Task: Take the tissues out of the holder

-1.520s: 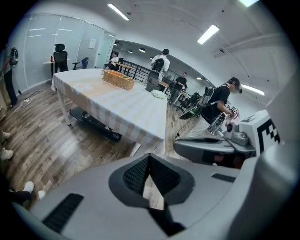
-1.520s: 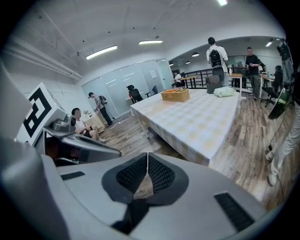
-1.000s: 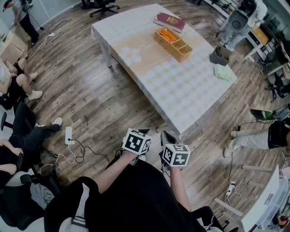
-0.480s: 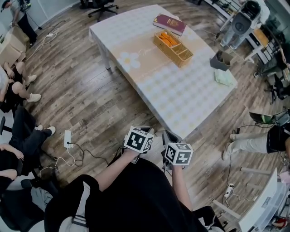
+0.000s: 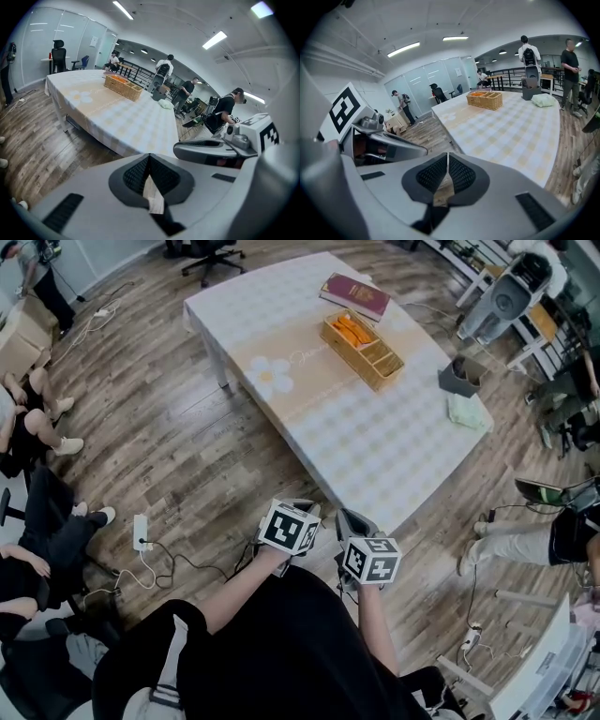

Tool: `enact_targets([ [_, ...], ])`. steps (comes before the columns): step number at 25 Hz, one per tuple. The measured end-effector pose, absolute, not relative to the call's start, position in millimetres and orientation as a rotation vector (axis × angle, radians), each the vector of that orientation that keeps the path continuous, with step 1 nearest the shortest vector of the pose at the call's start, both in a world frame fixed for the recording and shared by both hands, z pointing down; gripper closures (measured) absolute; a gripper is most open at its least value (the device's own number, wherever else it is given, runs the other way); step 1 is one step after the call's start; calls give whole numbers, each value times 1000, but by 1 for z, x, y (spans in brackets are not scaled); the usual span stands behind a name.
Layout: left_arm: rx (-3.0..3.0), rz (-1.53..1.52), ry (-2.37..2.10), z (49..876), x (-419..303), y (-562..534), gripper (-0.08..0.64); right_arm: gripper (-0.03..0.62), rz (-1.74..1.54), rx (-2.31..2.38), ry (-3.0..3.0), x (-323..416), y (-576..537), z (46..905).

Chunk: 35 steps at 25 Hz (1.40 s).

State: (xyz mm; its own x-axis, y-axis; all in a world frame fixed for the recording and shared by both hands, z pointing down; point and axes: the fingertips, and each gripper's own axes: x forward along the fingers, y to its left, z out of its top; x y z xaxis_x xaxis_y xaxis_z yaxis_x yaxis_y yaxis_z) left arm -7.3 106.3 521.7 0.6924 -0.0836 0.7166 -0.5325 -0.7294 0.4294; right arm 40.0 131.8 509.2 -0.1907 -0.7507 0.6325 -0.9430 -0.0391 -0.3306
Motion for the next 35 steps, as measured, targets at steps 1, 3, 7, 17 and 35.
enact_targets([
  [1, 2262, 915, -469, 521, -8, 102, 560, 575, 1053, 1801, -1976, 39, 128, 509],
  [3, 2257, 911, -468, 521, -9, 95, 560, 575, 1051, 1791, -1980, 36, 120, 508],
  [7, 2251, 901, -481, 523, -16, 76, 560, 575, 1048, 1758, -1978, 30, 100, 511],
  [17, 2234, 871, -538, 526, -50, 23, 560, 575, 1033, 1636, -2026, -10, 40, 517],
  [35, 2118, 769, -694, 530, -106, -16, 560, 575, 991, 1432, -2119, -62, -10, 518],
])
